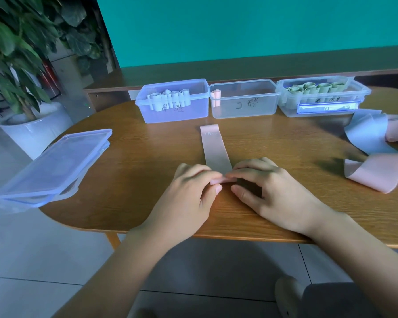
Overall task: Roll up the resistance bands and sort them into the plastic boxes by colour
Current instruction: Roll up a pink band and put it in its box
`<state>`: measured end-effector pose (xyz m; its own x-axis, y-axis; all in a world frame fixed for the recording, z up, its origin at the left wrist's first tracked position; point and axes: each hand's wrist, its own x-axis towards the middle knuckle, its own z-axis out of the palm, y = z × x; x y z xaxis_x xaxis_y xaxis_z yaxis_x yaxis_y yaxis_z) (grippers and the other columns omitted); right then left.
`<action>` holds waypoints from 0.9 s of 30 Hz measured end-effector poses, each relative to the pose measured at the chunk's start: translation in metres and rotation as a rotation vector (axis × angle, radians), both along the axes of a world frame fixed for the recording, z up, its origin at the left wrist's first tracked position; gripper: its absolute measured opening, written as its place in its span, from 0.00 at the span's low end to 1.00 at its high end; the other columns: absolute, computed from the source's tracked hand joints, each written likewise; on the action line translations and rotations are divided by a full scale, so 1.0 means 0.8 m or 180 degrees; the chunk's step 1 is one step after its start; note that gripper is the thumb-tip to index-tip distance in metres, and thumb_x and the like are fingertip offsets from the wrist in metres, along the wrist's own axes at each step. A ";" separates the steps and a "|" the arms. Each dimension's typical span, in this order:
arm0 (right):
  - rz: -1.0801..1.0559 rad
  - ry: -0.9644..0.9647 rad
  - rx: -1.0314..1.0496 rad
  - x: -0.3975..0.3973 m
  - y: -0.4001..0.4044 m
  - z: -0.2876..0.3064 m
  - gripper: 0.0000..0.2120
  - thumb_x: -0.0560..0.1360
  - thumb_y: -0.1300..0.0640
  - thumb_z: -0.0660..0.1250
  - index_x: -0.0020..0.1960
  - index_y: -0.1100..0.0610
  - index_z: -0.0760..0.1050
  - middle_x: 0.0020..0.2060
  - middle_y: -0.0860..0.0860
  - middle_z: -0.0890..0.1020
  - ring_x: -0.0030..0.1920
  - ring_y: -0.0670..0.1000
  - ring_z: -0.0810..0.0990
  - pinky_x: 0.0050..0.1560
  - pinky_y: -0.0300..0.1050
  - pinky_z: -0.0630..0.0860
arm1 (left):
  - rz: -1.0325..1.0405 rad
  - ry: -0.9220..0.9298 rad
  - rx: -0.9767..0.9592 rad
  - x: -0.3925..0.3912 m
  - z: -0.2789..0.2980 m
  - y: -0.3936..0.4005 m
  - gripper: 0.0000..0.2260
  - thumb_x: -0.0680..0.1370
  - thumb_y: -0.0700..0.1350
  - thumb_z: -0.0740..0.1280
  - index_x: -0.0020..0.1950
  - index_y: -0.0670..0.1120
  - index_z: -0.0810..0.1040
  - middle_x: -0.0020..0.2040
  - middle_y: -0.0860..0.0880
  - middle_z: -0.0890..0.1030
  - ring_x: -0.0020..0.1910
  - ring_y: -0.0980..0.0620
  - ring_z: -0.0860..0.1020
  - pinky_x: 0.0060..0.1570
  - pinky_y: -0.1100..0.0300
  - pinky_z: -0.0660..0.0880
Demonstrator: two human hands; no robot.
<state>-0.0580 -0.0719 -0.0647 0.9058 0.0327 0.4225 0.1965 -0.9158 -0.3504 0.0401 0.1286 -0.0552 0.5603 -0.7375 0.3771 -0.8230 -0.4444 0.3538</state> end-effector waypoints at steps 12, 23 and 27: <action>-0.0153 0.0205 0.0045 0.011 -0.002 -0.003 0.18 0.80 0.40 0.56 0.67 0.39 0.74 0.62 0.40 0.76 0.62 0.48 0.74 0.63 0.55 0.74 | 0.0058 -0.0132 0.0064 0.010 0.001 -0.007 0.12 0.84 0.48 0.60 0.65 0.51 0.79 0.60 0.57 0.75 0.62 0.57 0.69 0.59 0.66 0.66; -0.0151 0.0284 -0.0053 0.019 -0.005 -0.004 0.19 0.81 0.41 0.53 0.68 0.39 0.73 0.64 0.38 0.75 0.61 0.47 0.73 0.62 0.54 0.74 | 0.0063 -0.0154 0.0040 0.015 -0.002 -0.011 0.14 0.84 0.46 0.59 0.68 0.50 0.76 0.63 0.56 0.74 0.64 0.56 0.67 0.62 0.62 0.68; -0.0130 0.0190 0.0007 0.024 -0.006 -0.005 0.17 0.81 0.42 0.55 0.67 0.38 0.73 0.62 0.38 0.75 0.60 0.48 0.73 0.62 0.54 0.74 | 0.0022 -0.0146 0.0018 0.019 -0.003 -0.012 0.12 0.84 0.46 0.60 0.65 0.51 0.78 0.62 0.57 0.75 0.62 0.56 0.68 0.61 0.63 0.68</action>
